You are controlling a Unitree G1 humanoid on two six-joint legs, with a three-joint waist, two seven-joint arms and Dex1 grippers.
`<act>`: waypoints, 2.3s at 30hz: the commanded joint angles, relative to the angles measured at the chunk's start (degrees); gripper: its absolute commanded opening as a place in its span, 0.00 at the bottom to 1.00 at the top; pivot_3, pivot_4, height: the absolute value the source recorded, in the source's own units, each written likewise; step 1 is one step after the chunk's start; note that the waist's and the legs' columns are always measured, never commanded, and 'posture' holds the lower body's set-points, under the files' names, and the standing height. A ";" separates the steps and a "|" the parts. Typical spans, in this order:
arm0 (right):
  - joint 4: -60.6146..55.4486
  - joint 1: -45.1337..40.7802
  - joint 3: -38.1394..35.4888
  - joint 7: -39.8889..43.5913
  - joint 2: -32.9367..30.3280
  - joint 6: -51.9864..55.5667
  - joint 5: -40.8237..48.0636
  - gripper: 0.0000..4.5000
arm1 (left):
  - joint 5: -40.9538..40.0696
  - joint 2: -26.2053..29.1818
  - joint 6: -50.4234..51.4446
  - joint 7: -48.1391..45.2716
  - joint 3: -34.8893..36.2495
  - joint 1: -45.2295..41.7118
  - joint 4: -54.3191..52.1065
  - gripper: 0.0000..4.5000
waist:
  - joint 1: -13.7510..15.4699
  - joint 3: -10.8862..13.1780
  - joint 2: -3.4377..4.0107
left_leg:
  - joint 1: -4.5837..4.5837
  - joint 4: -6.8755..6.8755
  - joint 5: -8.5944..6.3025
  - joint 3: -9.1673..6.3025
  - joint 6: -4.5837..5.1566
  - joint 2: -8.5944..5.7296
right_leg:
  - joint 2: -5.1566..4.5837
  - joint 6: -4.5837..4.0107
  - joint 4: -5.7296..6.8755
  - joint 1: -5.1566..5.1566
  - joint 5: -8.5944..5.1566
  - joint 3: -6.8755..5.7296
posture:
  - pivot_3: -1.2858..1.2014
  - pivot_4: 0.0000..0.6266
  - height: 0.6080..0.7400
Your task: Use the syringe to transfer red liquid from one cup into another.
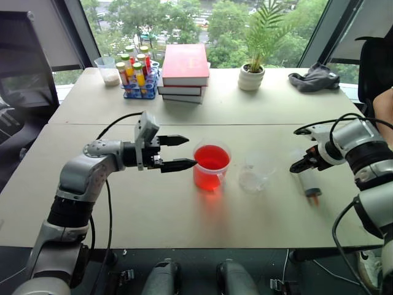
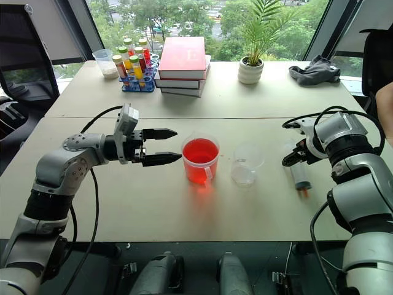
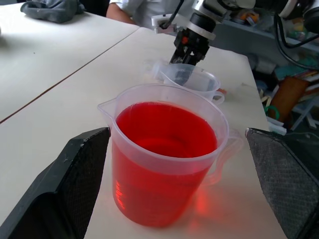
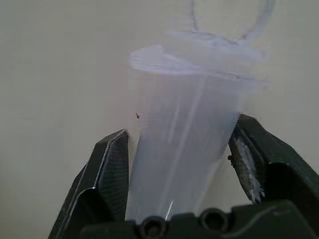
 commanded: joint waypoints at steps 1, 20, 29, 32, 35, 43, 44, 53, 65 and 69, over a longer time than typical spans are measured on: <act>-0.33 -0.36 -1.02 1.33 1.01 -0.23 -2.15 0.33 | -0.67 -0.30 -1.22 0.22 1.23 -0.33 -2.34 1.00 | -0.06 0.00 0.00 | 0.03 0.00 0.00 0.00 -0.01 0.00 | 0.00 0.00 0.06 0.00 0.00 0.00 | 0.52 0.24 1.00; -53.46 7.76 -49.66 -14.66 6.84 3.79 18.47 0.33 | 0.24 3.19 -2.16 -5.55 1.37 -7.48 6.00 1.00 | -0.31 0.09 0.15 | 0.29 -0.08 0.06 0.01 -0.09 0.06 | 0.08 0.00 0.25 0.09 -0.01 0.08 | 0.52 0.24 1.00; -73.28 12.32 -59.54 -20.77 28.70 1.67 42.68 0.33 | 0.35 4.11 -1.08 -8.66 1.25 -14.26 11.69 1.00 | 0.26 0.01 0.02 | 0.31 -0.04 0.09 -0.08 -0.12 0.02 | 0.00 0.01 0.29 0.24 -0.01 -0.03 | 0.52 0.24 1.00; -75.94 18.47 -54.36 -21.04 31.26 -3.99 41.98 0.33 | 0.07 5.03 -0.24 -10.53 1.24 -15.41 12.11 1.00 | -0.07 -0.03 -0.05 | 0.31 -0.05 0.08 -0.09 -0.11 0.01 | 0.01 0.01 0.29 0.28 -0.01 -0.04 | 0.52 0.24 1.00; -76.98 26.17 -47.52 -19.70 32.62 -12.67 38.08 0.33 | -0.28 5.72 0.80 -12.16 0.87 -16.31 11.52 1.00 | -0.19 -0.02 -0.04 | 0.32 -0.05 0.08 -0.07 -0.11 0.02 | 0.04 0.01 0.29 0.22 -0.01 -0.02 | 0.52 0.24 1.00; -72.02 34.62 -37.92 -19.92 33.71 -29.59 29.79 0.33 | -0.96 4.63 2.44 -14.91 0.10 -20.59 11.33 1.00 | -0.09 -0.02 -0.05 | 0.35 -0.02 0.13 -0.05 -0.12 0.04 | 0.13 0.02 0.30 0.20 -0.01 0.00 | 0.52 0.24 1.00; -71.60 34.92 -37.45 -20.10 33.62 -30.46 29.45 0.33 | -1.07 4.29 2.48 -15.37 -0.12 -21.20 11.31 1.00 | -0.04 -0.01 -0.05 | 0.35 -0.01 0.13 -0.07 -0.12 0.05 | 0.13 0.02 0.30 0.22 -0.01 -0.01 | 0.52 0.24 1.00; -70.49 36.72 -34.28 -20.68 31.86 -31.80 29.08 0.33 | -0.65 -0.42 2.99 -14.61 -0.53 -25.63 13.04 1.00 | -0.12 -0.01 -0.06 | 0.35 -0.02 0.13 -0.07 -0.12 0.05 | 0.14 0.02 0.30 0.22 -0.02 0.00 | 0.52 0.24 1.00; -69.62 36.80 -32.40 -21.39 30.07 -30.93 29.16 0.33 | -2.13 -4.15 4.02 -11.87 1.17 -26.77 12.56 0.80 | -0.12 -0.01 -0.06 | 0.36 -0.02 0.13 -0.08 -0.12 0.05 | 0.14 0.02 0.31 0.22 -0.02 0.00 | 0.52 0.24 1.00; -69.33 36.84 -31.93 -21.29 29.46 -31.01 29.13 0.33 | -2.68 -4.23 4.31 -11.28 1.35 -26.62 12.21 0.35 | -0.09 -0.01 -0.06 | 0.36 -0.02 0.13 -0.08 -0.12 0.05 | 0.14 0.02 0.31 0.22 -0.02 0.01 | 0.52 0.24 1.00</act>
